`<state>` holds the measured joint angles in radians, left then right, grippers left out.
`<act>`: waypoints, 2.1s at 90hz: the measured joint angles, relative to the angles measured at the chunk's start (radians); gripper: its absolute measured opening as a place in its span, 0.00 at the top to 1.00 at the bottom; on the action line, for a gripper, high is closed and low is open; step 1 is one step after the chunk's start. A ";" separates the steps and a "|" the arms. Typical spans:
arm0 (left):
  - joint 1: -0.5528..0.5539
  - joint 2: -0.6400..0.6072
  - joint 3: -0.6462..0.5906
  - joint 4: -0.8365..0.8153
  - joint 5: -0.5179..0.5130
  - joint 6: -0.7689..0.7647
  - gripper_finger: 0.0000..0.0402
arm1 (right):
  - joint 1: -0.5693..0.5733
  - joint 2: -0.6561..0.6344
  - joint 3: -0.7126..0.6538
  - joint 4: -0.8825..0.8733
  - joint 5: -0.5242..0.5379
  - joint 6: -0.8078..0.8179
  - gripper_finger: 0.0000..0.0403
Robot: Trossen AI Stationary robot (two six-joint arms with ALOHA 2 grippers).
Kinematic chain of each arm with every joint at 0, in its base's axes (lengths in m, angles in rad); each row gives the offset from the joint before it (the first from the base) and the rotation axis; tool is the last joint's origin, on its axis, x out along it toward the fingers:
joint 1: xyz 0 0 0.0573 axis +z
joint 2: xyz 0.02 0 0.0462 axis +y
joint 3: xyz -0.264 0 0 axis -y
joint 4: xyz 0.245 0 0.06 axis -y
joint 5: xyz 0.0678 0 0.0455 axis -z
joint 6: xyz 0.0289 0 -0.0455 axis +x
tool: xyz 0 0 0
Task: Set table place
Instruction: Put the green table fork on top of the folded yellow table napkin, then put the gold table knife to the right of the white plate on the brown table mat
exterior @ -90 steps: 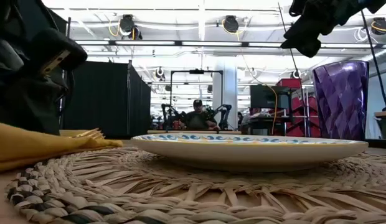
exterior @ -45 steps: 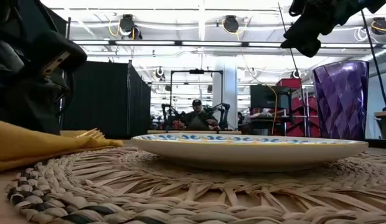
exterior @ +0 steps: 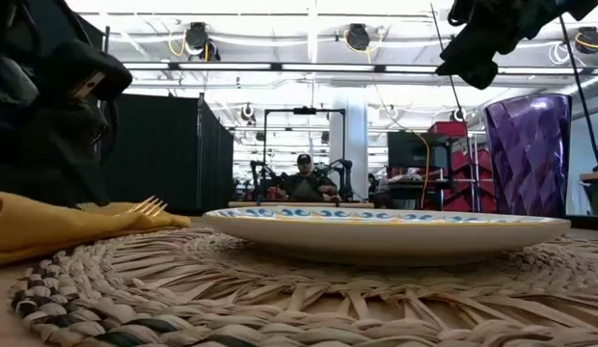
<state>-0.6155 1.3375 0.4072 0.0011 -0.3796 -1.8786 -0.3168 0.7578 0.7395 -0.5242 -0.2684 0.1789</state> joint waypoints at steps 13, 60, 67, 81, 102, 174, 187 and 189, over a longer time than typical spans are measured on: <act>0.000 -0.040 0.000 -0.043 0.056 0.000 0.64 | 0.000 0.000 0.000 0.000 0.000 0.000 0.68; 0.016 -0.289 0.000 -0.164 -0.137 0.083 0.65 | 0.000 0.000 0.000 0.014 -0.002 0.012 0.68; 0.031 -0.257 0.000 -0.146 -0.109 0.083 0.65 | 0.000 0.000 0.000 0.014 -0.018 0.012 0.68; 0.063 -0.180 0.000 -0.092 -0.089 0.100 0.65 | 0.001 0.000 0.000 0.022 -0.026 0.018 0.68; 0.117 -0.142 0.001 -0.010 -0.146 0.220 0.65 | 0.001 0.005 0.000 0.040 -0.026 0.017 0.68; 0.432 -0.449 0.039 0.648 -0.396 1.939 0.65 | -0.130 0.789 0.569 0.079 -0.024 -0.119 0.68; 0.474 -0.455 0.038 0.579 -0.327 1.937 0.65 | -0.134 1.002 0.697 0.003 -0.020 -0.133 0.68; 0.476 -0.455 0.038 0.572 -0.327 1.937 0.65 | -0.134 1.024 0.704 -0.001 -0.018 -0.126 0.68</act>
<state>-0.1392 0.8827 0.4450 0.5731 -0.7067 0.0586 -0.4507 1.7820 1.4435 -0.5248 -0.2862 0.0527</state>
